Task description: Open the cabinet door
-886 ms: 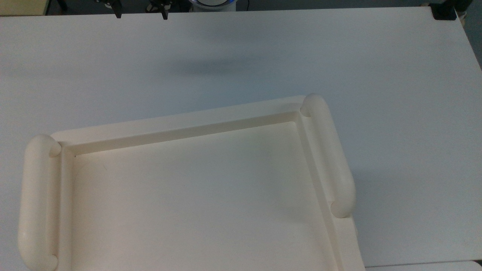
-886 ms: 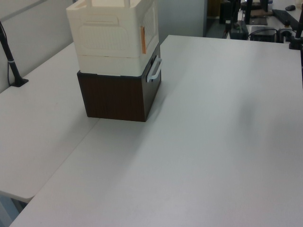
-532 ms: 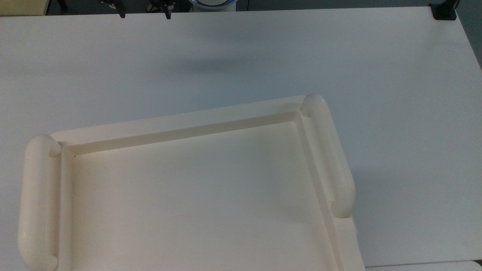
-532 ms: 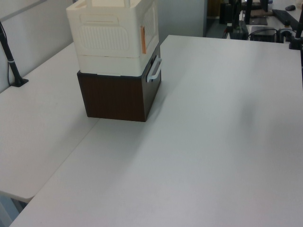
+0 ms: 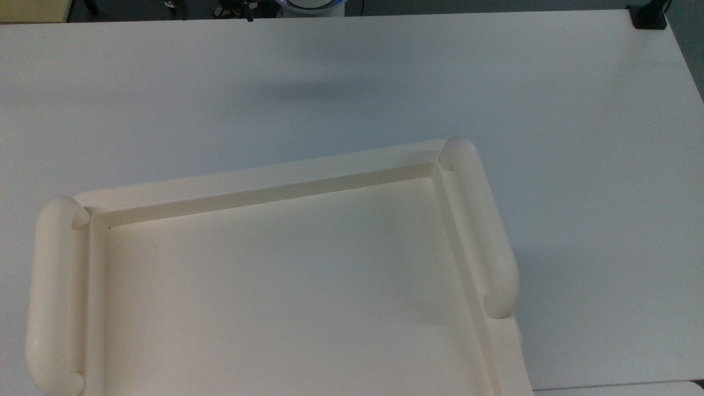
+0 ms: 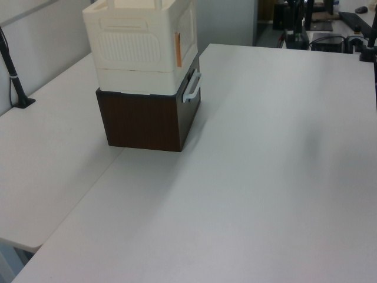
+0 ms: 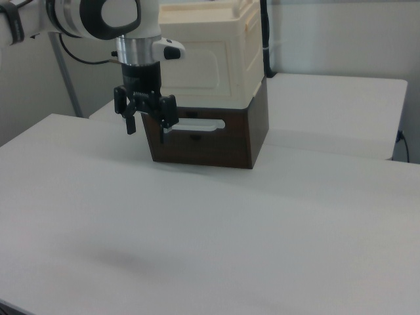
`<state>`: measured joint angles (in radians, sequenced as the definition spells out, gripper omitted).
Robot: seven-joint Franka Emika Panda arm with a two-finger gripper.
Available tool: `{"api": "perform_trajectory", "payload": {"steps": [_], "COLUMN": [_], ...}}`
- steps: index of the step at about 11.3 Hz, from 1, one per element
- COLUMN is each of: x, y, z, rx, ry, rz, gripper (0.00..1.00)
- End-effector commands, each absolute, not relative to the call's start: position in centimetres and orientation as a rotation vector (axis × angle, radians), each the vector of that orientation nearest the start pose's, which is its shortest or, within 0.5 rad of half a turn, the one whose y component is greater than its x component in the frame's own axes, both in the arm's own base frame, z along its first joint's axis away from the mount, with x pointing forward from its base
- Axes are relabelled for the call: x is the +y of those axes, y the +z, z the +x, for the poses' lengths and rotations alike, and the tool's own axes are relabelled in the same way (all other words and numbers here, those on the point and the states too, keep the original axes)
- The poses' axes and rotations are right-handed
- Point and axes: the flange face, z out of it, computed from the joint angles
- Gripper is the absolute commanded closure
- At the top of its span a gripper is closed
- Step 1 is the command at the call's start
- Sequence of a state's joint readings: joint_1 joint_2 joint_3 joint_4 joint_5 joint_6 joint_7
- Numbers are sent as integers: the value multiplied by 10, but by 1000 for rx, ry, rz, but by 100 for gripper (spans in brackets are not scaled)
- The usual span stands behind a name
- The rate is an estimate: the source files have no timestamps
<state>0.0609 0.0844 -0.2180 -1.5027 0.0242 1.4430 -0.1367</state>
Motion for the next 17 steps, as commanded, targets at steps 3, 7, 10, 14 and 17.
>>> {"api": "perform_trajectory", "payload": {"steps": [3,7,10,14,17], "x": [-73,-74,-68,-7,9], "y": [594,588,604,610,632], "z": [557,578,597,629,626], "rx": [-18,-113,-152,-296,-205], "ry": [252,113,-114,-275,-335], "rz": [-3094,-3080,-3083,-3051,-3007], "gripper": [0,0,0,0,0]}}
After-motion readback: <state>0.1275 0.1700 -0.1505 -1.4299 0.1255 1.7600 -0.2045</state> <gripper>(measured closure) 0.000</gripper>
